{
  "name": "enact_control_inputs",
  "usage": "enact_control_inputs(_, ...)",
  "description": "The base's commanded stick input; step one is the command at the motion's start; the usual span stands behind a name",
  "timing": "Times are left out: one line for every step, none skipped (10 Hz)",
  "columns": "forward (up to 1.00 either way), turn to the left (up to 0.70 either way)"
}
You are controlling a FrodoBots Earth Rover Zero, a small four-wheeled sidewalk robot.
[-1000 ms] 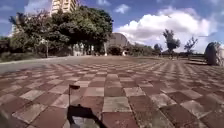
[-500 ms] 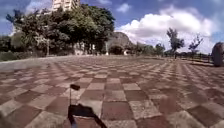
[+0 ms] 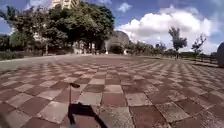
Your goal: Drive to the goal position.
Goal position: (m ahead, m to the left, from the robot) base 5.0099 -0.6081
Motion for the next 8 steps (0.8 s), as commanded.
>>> enact_control_inputs(1.0, 0.0)
enact_control_inputs(1.0, 0.0)
enact_control_inputs(1.0, 0.0)
enact_control_inputs(1.0, 0.0)
enact_control_inputs(1.0, 0.0)
enact_control_inputs(1.0, 0.0)
enact_control_inputs(1.0, 0.0)
enact_control_inputs(1.0, 0.0)
